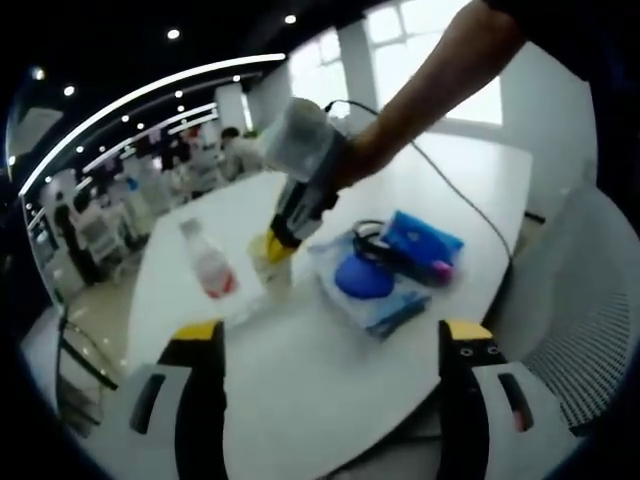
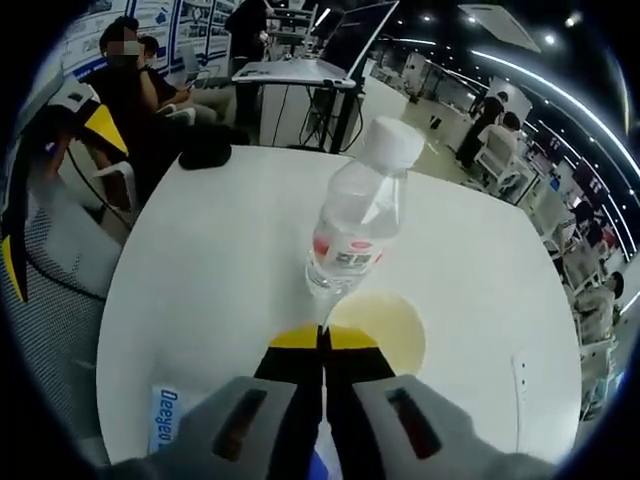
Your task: Arrange the tabletop items into an orderly group along one side of the table until the central work area is clear of visible clutter.
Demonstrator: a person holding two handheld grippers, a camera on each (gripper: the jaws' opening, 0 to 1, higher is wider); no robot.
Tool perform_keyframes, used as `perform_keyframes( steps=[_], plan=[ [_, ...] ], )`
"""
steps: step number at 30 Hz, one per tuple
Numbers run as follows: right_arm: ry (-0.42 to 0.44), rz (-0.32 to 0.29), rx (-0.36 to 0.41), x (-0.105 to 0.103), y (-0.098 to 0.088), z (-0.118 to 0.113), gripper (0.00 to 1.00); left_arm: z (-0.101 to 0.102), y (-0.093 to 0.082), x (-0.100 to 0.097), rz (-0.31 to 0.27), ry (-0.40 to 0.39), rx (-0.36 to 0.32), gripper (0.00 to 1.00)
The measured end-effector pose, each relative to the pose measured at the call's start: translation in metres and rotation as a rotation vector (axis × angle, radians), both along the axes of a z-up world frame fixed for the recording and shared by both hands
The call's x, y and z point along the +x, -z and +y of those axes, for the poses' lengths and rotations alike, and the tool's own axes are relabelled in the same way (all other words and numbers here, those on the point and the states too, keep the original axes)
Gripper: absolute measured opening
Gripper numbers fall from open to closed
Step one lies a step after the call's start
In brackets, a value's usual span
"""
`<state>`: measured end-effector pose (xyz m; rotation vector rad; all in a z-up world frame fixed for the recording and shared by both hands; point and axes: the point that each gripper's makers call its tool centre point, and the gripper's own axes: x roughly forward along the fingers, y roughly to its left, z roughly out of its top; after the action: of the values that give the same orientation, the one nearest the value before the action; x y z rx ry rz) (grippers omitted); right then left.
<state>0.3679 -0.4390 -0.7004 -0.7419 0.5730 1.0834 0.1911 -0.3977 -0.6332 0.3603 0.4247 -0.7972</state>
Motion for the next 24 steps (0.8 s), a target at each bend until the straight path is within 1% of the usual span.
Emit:
perform_keyframes(
  steps=[8, 10, 11, 13, 14, 15, 20, 24],
  plan=[
    [0.003, -0.009, -0.006, 0.006, 0.006, 0.004, 0.0, 0.002, 0.001, 0.001, 0.008, -0.007, -0.004, 0.84],
    [0.006, 0.0, -0.007, 0.005, 0.008, 0.005, 0.0, 0.002, 0.002, 0.001, 0.009, -0.005, -0.003, 0.84],
    [-0.008, -0.026, -0.023, 0.007, 0.008, 0.005, 0.0, 0.001, 0.002, 0.001, 0.009, 0.0, -0.003, 0.84],
    [-0.011, -0.014, -0.015, 0.005, 0.009, 0.007, 0.0, 0.0, 0.003, 0.0, 0.011, 0.006, 0.001, 0.84],
    [-0.013, -0.021, -0.016, 0.006, 0.008, 0.008, 0.0, 0.0, 0.003, 0.0, 0.011, 0.009, 0.004, 0.84],
    [-0.003, -0.005, -0.002, 0.006, 0.007, 0.011, 0.0, 0.0, 0.003, 0.0, 0.01, 0.009, 0.004, 0.84],
    [-0.026, -0.015, -0.003, 0.005, 0.007, 0.017, 0.0, 0.002, 0.002, 0.002, 0.009, -0.004, -0.003, 0.84],
    [-0.035, -0.006, -0.002, 0.0, 0.006, 0.019, 0.0, 0.002, 0.002, 0.003, 0.008, -0.004, -0.002, 0.84]
  ],
)
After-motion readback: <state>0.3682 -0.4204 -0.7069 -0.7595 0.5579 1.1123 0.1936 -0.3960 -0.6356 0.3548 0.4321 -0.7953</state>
